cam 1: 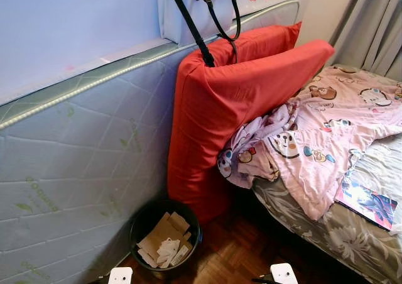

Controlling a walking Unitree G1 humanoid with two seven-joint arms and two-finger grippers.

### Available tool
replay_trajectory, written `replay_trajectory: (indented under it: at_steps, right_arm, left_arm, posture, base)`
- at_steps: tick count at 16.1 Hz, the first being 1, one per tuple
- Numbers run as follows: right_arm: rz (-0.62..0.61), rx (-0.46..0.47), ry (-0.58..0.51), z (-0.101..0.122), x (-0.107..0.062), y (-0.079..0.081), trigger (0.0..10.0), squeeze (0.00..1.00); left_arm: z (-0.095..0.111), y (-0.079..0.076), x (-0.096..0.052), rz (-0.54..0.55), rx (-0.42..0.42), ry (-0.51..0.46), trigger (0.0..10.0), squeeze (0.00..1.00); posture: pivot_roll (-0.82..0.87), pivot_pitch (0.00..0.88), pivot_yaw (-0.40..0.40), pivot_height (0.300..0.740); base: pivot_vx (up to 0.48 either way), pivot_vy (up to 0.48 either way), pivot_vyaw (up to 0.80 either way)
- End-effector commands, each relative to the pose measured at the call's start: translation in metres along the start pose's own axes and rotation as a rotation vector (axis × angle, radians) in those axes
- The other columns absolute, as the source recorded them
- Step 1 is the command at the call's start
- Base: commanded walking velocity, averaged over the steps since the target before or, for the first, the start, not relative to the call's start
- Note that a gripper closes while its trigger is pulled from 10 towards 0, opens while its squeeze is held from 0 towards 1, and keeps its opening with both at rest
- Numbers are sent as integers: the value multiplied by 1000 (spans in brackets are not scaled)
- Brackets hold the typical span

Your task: Clean up the room

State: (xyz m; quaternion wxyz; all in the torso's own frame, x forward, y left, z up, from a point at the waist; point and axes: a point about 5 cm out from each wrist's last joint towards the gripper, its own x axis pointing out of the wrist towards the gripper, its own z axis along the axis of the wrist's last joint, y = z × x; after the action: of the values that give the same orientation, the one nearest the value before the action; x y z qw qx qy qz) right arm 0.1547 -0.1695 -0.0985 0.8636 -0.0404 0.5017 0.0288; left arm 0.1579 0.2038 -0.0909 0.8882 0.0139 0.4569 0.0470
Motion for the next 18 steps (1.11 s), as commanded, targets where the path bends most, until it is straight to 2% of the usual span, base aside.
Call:
replay_trajectory:
  at_steps: [1,3,9,17,18]
  right_arm:
    - [-76,349,-141,26,-3,-45,10000,0]
    - [-85,380,-149,26,-3,-45,10000,0]
    - [-78,399,-155,26,-3,-45,10000,0]
    - [-77,405,-155,26,-3,-46,10000,0]
    - [-73,392,-145,25,-3,-46,10000,0]
  left_arm:
    - [38,-14,10,-44,6,-1,10000,0]
    - [38,-14,10,-46,4,-5,10000,0]
    - [39,-14,10,-47,4,-2,10000,0]
    - [39,-14,10,-45,-7,-6,10000,0]
    - [40,-14,10,-46,-10,-8,10000,0]
  posture:
    - [-69,0,-15,740]
    - [-67,0,-15,740]
    - [-68,0,-14,740]
    - [-69,0,-17,740]
    - [-68,0,-17,740]
  base:
    - [0,0,0]
    - [0,0,0]
    - [0,0,0]
    - [0,0,0]
    - [0,0,-800]
